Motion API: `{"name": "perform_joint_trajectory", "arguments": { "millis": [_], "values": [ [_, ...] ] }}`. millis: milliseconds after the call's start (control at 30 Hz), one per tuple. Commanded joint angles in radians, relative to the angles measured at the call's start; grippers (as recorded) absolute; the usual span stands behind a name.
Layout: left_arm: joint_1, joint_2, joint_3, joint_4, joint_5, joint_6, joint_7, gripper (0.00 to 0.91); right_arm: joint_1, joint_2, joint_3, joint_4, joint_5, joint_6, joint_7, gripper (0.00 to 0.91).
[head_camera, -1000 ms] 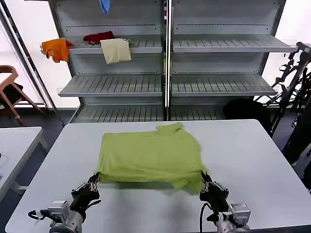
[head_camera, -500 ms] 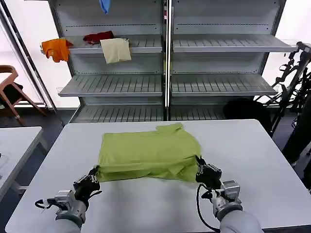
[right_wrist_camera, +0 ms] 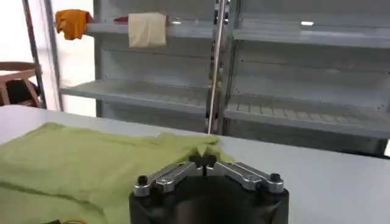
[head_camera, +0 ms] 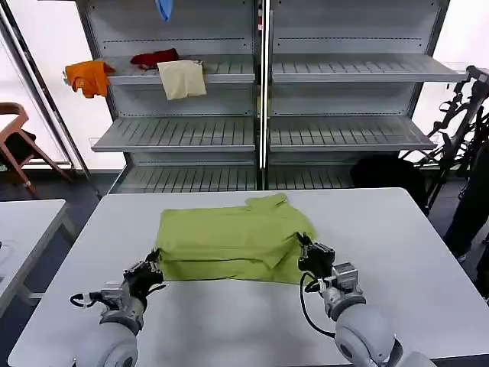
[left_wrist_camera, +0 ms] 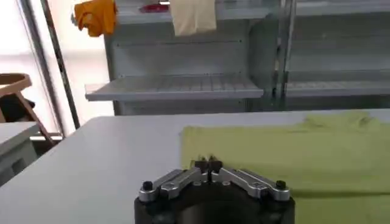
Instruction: Fold and organize the clothes.
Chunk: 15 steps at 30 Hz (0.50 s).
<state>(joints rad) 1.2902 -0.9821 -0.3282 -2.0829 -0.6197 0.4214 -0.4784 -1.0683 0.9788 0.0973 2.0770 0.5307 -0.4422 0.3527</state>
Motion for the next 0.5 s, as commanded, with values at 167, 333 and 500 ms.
{"name": "perform_joint_trajectory", "arguments": {
  "millis": [167, 333, 500],
  "values": [
    [-0.021, 0.009, 0.013, 0.027, 0.012, 0.004, 0.026, 0.010, -0.017, -0.002, -0.013, -0.030, -0.026, 0.016, -0.036, 0.000],
    [0.000, 0.011, 0.015, 0.021, 0.030, 0.008, 0.045, 0.010, -0.046, 0.001, -0.002, -0.040, -0.020, 0.017, -0.031, 0.000],
    [0.012, 0.012, 0.009, 0.028, 0.032, 0.007, 0.048, 0.010, -0.072, 0.005, 0.005, -0.042, -0.022, 0.020, -0.021, 0.000]
  ]
}}
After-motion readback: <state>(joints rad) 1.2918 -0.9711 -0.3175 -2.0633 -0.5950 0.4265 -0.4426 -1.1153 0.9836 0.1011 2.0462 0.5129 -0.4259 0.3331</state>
